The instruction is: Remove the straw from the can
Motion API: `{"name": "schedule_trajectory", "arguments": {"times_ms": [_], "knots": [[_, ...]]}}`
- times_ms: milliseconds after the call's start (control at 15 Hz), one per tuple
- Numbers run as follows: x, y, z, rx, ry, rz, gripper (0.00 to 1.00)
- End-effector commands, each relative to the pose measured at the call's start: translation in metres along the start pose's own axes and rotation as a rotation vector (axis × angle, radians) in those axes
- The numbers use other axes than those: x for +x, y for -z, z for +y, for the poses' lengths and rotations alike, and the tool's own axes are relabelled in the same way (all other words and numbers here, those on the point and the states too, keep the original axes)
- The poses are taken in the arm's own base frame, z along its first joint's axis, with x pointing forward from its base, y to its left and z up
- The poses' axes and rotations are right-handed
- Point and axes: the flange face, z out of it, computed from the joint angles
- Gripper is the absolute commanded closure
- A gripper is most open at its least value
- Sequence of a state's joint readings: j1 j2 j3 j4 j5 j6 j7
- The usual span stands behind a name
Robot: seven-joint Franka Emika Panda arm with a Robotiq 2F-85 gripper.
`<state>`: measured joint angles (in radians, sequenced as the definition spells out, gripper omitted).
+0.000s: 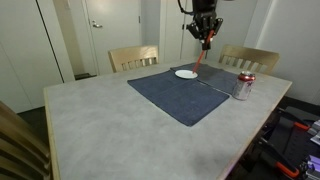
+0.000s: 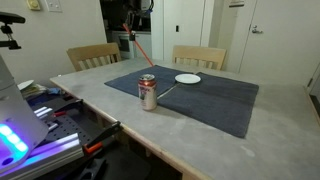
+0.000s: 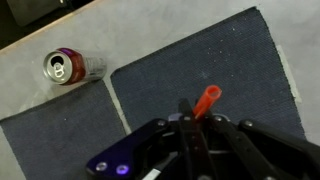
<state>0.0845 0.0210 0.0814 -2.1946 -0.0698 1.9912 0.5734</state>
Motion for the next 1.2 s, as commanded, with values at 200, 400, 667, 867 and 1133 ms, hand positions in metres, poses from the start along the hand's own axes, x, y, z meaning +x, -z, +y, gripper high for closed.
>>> {"name": "schedule_trajectory", "arguments": {"times_ms": [200,400,667,867,1133], "knots": [[-0.038,-0.032,-0.041,0.072,-0.002,0.188,0.98],[-0.043,-0.044,-0.038,0.096,-0.043,0.263,0.98],[-0.021,-0.049,-0.016,0.089,-0.102,0.337,0.97],[0.003,-0.041,0.012,0.084,-0.145,0.355,0.59],[0.031,-0.024,0.051,0.120,-0.184,0.336,0.30]]}}
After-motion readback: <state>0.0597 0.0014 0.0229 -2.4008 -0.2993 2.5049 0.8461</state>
